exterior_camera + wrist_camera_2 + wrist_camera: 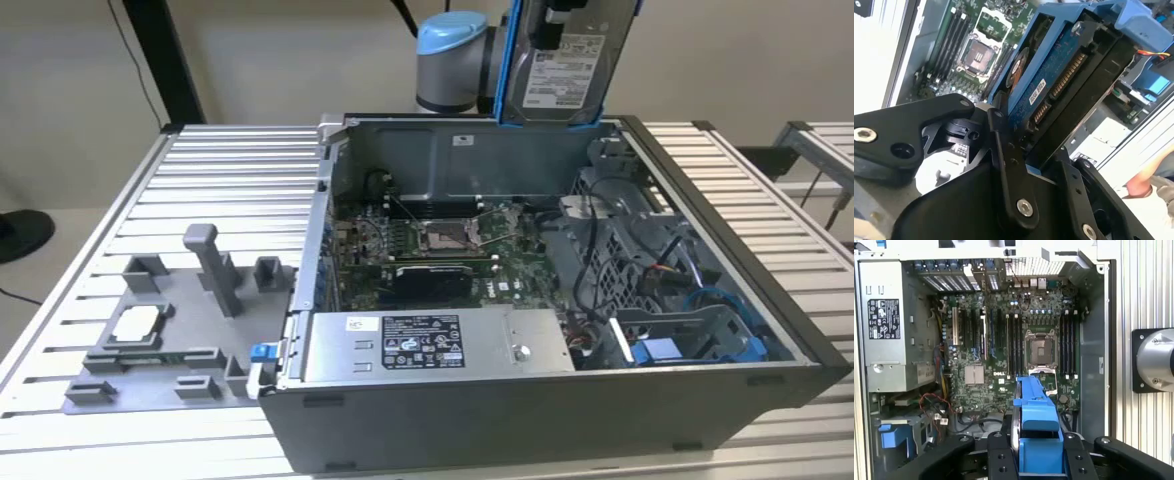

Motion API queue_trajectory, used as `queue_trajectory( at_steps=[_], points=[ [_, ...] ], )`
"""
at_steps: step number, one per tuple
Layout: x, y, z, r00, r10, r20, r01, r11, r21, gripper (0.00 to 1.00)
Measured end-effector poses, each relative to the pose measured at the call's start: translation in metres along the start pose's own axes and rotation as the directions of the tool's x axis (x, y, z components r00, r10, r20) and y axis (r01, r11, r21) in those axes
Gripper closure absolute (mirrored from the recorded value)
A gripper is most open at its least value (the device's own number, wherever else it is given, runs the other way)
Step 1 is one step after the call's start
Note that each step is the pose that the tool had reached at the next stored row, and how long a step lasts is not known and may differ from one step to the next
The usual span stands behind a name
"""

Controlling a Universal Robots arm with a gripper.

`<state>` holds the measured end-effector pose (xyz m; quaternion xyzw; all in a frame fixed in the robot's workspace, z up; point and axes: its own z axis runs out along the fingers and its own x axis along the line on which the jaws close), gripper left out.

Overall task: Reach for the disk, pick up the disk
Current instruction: 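Pick up the disk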

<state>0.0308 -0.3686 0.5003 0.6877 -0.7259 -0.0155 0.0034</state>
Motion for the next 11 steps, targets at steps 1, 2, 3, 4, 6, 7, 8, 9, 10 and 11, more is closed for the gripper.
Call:
queue_trajectory(
  at_steps=[1, 2, 3, 4, 6, 7, 8, 9, 10, 11],
  points=[
    [-0.0001, -0.0027, -0.0001, 1.0000, 0.000, 0.0000, 0.000, 1.0000, 0.0000, 1.00],
    [-0.0003, -0.0053, -0.0002, 1.0000, 0.000, 0.0000, 0.000, 1.0000, 0.0000, 1.00],
    [-0.0004, -0.0081, -0.0002, 1.0000, 0.000, -0.0001, 0.000, 1.0000, 0.0000, 1.00],
    [-0.0006, -0.0106, -0.0003, 1.0000, 0.000, 0.0000, 0.000, 1.0000, 0.0000, 1.00],
    [-0.0009, -0.0158, -0.0004, 1.0000, 0.000, 0.0000, 0.000, 1.0000, 0.0000, 1.00],
    [-0.0010, -0.0184, -0.0005, 1.0000, 0.000, -0.0001, 0.000, 1.0000, 0.0000, 1.00],
    [-0.0011, -0.0210, -0.0006, 1.0000, 0.000, -0.0001, 0.000, 1.0000, 0.0000, 1.00],
    [-0.0013, -0.0236, -0.0006, 1.0000, 0.000, 0.0000, 0.000, 1.0000, 0.0000, 1.00],
    [-0.0014, -0.0260, -0.0007, 1.0000, 0.000, 0.0000, 0.000, 1.0000, 0.0000, 1.00],
    [-0.0015, -0.0284, -0.0007, 1.0000, 0.000, 0.0000, 0.000, 1.0000, 0.0000, 1.00]
  ],
)
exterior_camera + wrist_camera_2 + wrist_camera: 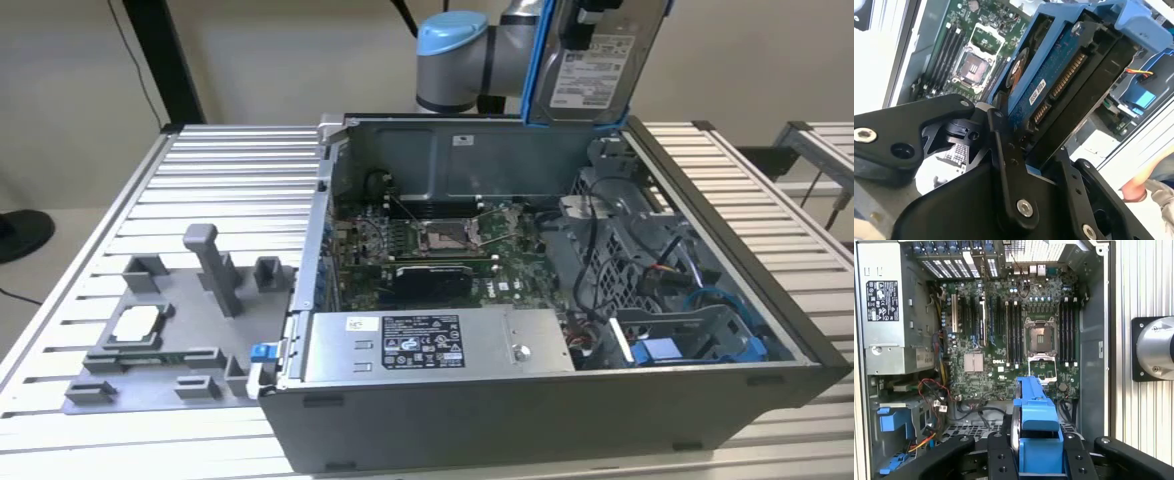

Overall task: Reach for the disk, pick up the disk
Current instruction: 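Pick up the disk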

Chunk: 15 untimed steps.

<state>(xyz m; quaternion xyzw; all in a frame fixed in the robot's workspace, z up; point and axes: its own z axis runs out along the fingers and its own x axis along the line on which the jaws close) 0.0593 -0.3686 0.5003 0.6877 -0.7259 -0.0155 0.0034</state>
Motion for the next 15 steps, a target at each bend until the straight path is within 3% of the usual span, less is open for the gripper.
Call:
queue_trajectory(
  at_steps=[7, 15],
  points=[
    [-0.0003, -0.0067, -0.0002, 1.0000, 0.000, 0.0001, 0.000, 1.0000, 0.0001, 1.00],
    [-0.0014, -0.0253, -0.0007, 1.0000, 0.000, -0.0001, 0.000, 1.0000, 0.0000, 1.00]
  ],
)
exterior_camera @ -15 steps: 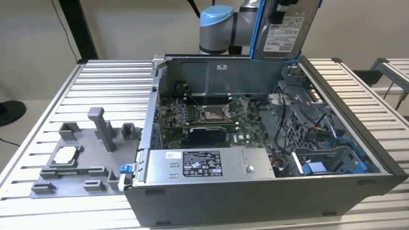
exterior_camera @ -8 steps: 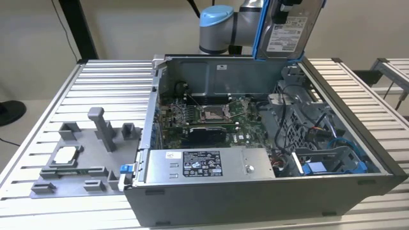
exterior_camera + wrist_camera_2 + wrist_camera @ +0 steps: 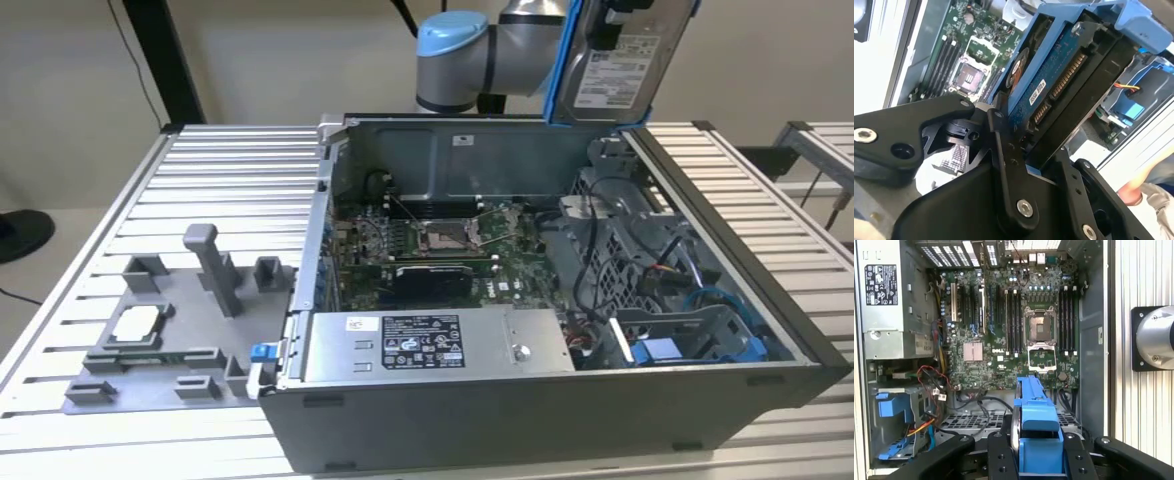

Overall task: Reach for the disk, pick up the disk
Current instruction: 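Pick up the disk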

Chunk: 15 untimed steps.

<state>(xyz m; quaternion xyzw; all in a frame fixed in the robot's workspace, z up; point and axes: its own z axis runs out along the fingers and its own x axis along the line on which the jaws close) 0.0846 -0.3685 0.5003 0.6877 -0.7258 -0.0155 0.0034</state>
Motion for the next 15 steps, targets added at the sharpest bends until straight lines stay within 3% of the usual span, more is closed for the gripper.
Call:
queue_trajectory(
  at_steps=[6, 15],
  points=[
    [-0.0007, -0.0130, -0.0003, 1.0000, 0.000, 0.0000, 0.000, 1.0000, 0.0000, 1.00],
    [-0.0009, -0.0158, -0.0004, 1.0000, 0.000, 0.0000, 0.000, 1.0000, 0.0000, 1.00]
  ],
)
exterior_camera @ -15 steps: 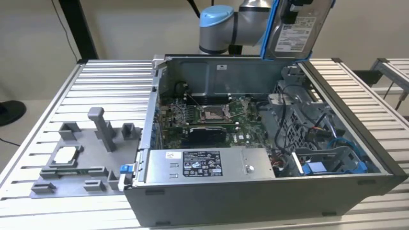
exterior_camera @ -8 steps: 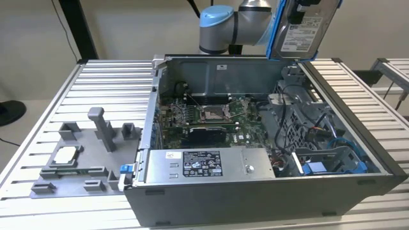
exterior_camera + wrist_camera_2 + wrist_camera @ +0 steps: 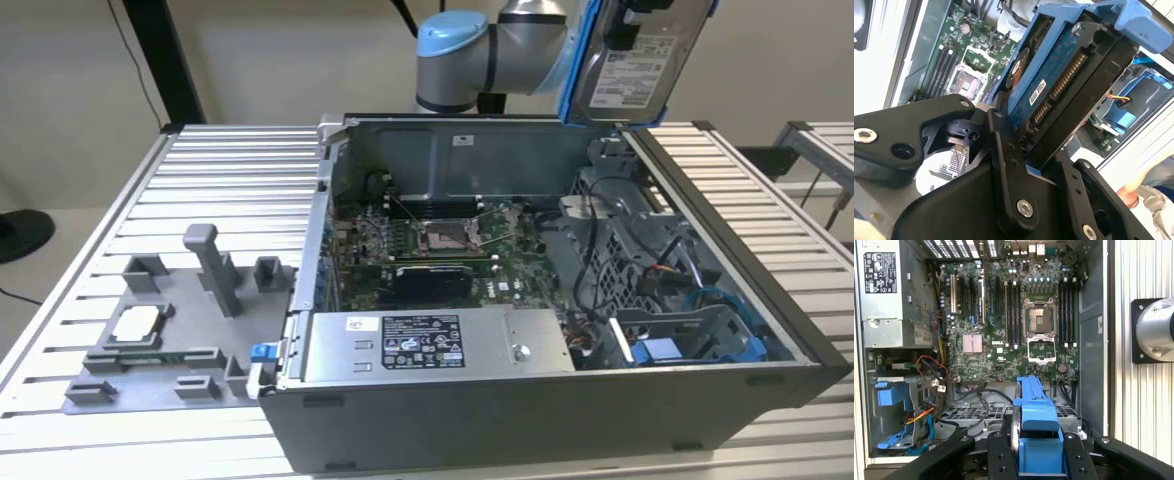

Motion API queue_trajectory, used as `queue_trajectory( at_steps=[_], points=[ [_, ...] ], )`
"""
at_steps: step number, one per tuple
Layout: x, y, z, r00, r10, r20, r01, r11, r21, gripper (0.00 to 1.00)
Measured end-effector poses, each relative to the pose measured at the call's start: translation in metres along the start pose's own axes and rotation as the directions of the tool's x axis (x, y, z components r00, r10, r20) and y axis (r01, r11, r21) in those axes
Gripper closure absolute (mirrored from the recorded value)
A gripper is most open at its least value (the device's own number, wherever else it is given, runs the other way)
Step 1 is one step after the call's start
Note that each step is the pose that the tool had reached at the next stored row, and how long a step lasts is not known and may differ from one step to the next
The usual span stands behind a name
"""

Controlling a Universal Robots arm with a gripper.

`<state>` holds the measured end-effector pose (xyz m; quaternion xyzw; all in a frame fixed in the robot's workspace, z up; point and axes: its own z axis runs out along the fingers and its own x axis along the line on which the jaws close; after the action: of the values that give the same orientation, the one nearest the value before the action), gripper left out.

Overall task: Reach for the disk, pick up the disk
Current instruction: 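Pick up the disk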

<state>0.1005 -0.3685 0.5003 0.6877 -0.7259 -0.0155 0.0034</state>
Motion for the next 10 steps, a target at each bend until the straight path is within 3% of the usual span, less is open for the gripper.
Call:
queue_trajectory(
  at_steps=[10],
  points=[
    [0.0024, -0.0007, -0.0001, 1.0000, 0.000, 0.0000, 0.000, 1.0000, 0.0000, 1.00]
  ],
)
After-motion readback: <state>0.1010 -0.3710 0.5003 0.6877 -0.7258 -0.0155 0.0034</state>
